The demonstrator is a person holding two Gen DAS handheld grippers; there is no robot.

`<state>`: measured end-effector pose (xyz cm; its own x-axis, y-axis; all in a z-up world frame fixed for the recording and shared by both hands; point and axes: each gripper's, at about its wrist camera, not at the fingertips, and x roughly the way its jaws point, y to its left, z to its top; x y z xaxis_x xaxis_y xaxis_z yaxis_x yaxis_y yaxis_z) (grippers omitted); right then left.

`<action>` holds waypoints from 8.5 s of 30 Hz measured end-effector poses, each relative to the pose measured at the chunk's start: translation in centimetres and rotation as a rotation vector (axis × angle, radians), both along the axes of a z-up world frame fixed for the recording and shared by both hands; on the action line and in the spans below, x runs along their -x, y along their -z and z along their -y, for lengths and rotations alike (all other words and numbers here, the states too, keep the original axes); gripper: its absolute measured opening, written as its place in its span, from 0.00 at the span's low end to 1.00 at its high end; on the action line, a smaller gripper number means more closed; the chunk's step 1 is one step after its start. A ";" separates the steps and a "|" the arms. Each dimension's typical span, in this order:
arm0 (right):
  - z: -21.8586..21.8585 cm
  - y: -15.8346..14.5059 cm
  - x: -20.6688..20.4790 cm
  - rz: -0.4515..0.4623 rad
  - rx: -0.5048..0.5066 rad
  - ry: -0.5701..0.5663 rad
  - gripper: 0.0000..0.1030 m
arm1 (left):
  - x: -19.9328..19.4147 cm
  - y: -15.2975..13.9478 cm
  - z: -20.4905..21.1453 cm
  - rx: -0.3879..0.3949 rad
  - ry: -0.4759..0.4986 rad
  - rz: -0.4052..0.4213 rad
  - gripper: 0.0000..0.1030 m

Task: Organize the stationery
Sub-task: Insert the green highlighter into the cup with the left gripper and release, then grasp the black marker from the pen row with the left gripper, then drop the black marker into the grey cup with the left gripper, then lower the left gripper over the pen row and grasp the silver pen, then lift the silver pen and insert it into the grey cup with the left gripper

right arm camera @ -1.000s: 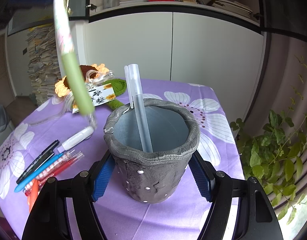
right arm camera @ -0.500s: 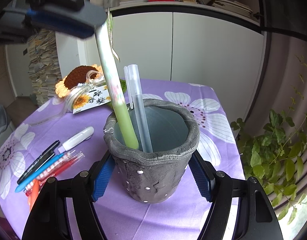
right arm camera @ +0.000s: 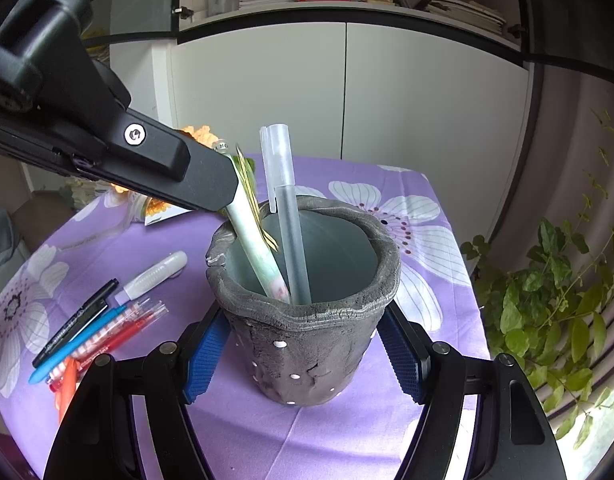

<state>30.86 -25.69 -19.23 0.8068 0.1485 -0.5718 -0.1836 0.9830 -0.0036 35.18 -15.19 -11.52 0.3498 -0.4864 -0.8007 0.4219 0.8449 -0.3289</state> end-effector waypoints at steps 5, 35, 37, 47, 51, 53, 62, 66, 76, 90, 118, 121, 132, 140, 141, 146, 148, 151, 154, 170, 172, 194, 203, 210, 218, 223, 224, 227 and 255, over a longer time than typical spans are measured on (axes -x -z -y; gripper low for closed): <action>0.0 0.1 0.1 0.001 0.002 -0.002 0.72 | 0.6 -1.0 -1.6 0.037 0.002 -0.008 0.09; -0.1 0.0 0.0 -0.008 0.020 0.006 0.72 | -1.6 9.5 -12.6 -0.216 -0.275 -0.115 0.28; 0.0 0.1 0.0 -0.008 0.016 0.003 0.72 | -1.6 9.7 -12.4 -0.234 -0.270 -0.111 0.17; 0.8 -0.1 0.4 0.014 0.013 -0.043 0.82 | -1.9 9.9 -12.4 -0.220 -0.271 -0.121 0.12; 1.6 -0.1 0.2 0.009 0.002 -0.102 0.78 | -1.7 9.8 -12.6 -0.220 -0.273 -0.117 0.12; 1.8 -0.1 0.0 0.006 -0.018 -0.137 0.69 | -1.7 9.8 -12.5 -0.220 -0.273 -0.116 0.12; 1.1 -0.1 0.3 0.008 -0.005 -0.170 0.69 | -1.4 9.8 -12.7 -0.212 -0.273 -0.118 0.12; 1.1 -0.1 0.4 0.013 0.008 -0.169 0.69 | -1.1 9.2 -13.5 -0.189 -0.285 -0.117 0.12; 0.8 -0.2 0.5 0.021 0.030 -0.161 0.69 | 1.4 3.8 -14.8 -0.119 -0.295 0.008 0.12; 0.4 -0.2 0.6 0.030 0.052 -0.157 0.69 | 4.5 -5.4 -11.3 -0.002 -0.187 0.222 0.12; 0.3 -0.3 0.8 0.034 0.055 -0.156 0.69 | 2.8 -4.6 -0.2 -0.062 -0.001 0.282 0.12; 0.3 -0.2 0.8 0.034 0.056 -0.156 0.69 | 2.7 -3.5 -0.1 -0.071 0.009 0.255 0.12; 0.3 -0.1 0.7 0.029 0.062 -0.150 0.69 | 2.5 -2.1 -0.3 -0.088 0.020 0.196 0.13; 0.3 -0.1 0.7 0.029 0.062 -0.150 0.69 | 3.3 -3.2 -4.7 -0.069 -0.061 0.245 0.43; 0.3 -0.1 0.6 0.029 0.063 -0.150 0.69 | 3.3 -3.0 -5.7 -0.084 -0.088 0.253 0.43; 0.3 -0.1 0.7 0.028 0.061 -0.149 0.69 | 2.7 0.3 -9.2 -0.163 -0.163 0.173 0.43; 0.3 -0.1 0.7 0.028 0.062 -0.149 0.69 | 2.5 2.1 -10.1 -0.199 -0.183 0.133 0.41; 0.3 -0.1 0.7 0.029 0.063 -0.149 0.69 | 2.2 4.7 -11.4 -0.235 -0.213 0.064 0.41; 0.3 -0.2 0.6 0.028 0.067 -0.145 0.69 | 1.9 6.2 -12.0 -0.252 -0.228 0.028 0.41; 0.3 -0.2 0.6 0.026 0.065 -0.143 0.69 | 1.2 9.2 -11.4 -0.302 -0.207 -0.029 0.26; 0.3 -0.2 0.6 0.027 0.066 -0.143 0.69 | 1.2 9.2 -11.2 -0.309 -0.201 -0.022 0.25; 0.3 -0.2 0.6 0.026 0.066 -0.143 0.69 | 2.2 9.0 -11.0 -0.325 -0.174 0.026 0.26; 0.3 -0.2 0.6 0.026 0.065 -0.143 0.69 | 1.9 9.8 -12.3 -0.344 -0.204 -0.008 0.29; 0.3 -0.2 0.6 0.026 0.065 -0.143 0.69 | 1.6 10.0 -11.4 -0.348 -0.199 0.000 0.25; 0.3 -0.2 0.5 0.025 0.064 -0.143 0.69 | 1.4 10.1 -11.4 -0.336 -0.199 -0.009 0.09; 0.3 -0.2 0.5 0.026 0.065 -0.143 0.69 | 1.9 9.3 -12.2 -0.295 -0.213 -0.017 0.09; 0.3 -0.2 0.5 0.026 0.066 -0.143 0.69 | 2.1 8.9 -12.3 -0.289 -0.215 -0.009 0.09; 0.3 -0.2 0.5 0.025 0.065 -0.142 0.69 | 2.8 6.9 -12.4 -0.269 -0.217 0.040 0.09; 0.4 -0.2 0.5 0.028 0.068 -0.142 0.69 | 5.1 -10.1 -1.3 0.024 0.015 0.502 0.09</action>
<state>30.37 -26.09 -19.05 0.7959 0.2246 -0.5622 -0.3200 0.9444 -0.0759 30.12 -13.86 -1.37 0.6818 -0.5103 -0.5242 0.5451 0.8322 -0.1012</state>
